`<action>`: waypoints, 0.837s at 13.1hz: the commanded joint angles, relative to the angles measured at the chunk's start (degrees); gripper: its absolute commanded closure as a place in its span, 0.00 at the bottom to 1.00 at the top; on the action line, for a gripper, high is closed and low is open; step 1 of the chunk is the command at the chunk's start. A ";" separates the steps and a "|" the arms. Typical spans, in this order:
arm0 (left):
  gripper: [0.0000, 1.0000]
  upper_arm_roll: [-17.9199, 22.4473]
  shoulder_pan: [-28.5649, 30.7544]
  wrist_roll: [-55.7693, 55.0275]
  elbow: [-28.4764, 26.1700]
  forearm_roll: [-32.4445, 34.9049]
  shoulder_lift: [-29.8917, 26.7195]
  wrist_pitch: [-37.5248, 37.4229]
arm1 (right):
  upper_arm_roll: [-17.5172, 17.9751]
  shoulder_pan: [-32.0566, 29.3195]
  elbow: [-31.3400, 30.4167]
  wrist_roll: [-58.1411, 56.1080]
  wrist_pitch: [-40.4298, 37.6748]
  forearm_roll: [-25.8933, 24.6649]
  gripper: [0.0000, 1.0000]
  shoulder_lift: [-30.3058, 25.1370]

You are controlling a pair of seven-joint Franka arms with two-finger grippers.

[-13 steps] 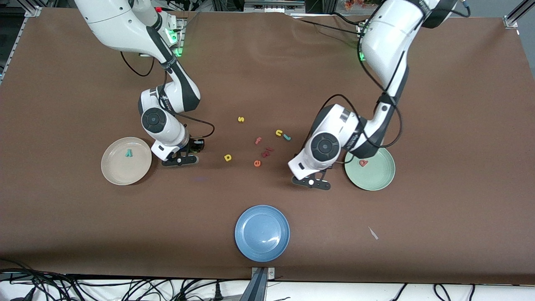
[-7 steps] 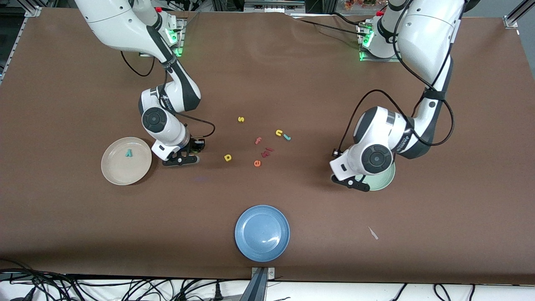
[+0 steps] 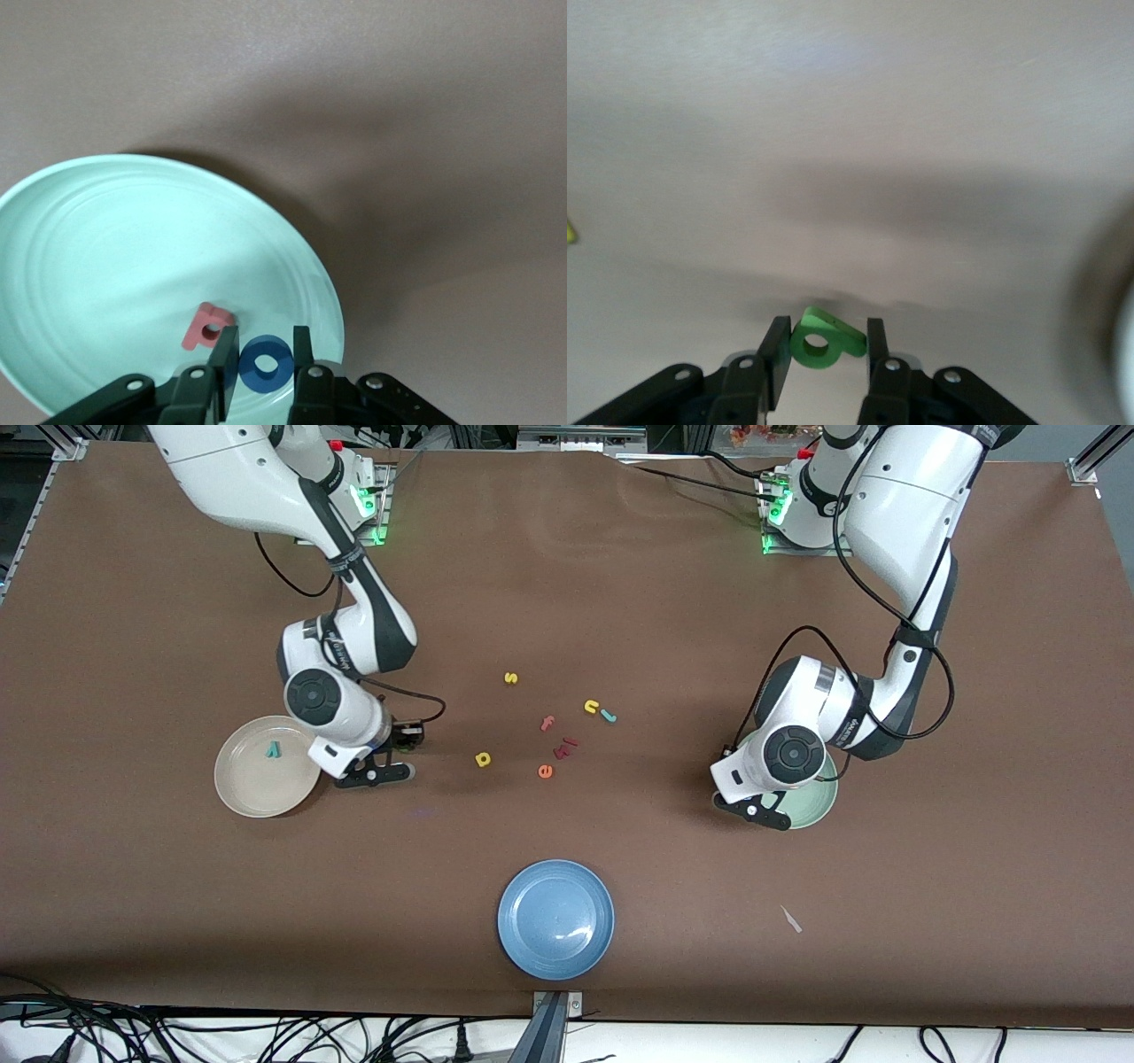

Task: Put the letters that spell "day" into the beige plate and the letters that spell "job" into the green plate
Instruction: 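Place green g on the beige plate while the left gripper places blue o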

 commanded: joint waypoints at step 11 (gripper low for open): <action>0.00 -6.95 -0.56 -15.96 0.87 -0.45 -2.55 -1.41 | -13.07 -4.86 -2.13 -31.82 -3.41 2.03 0.00 -1.63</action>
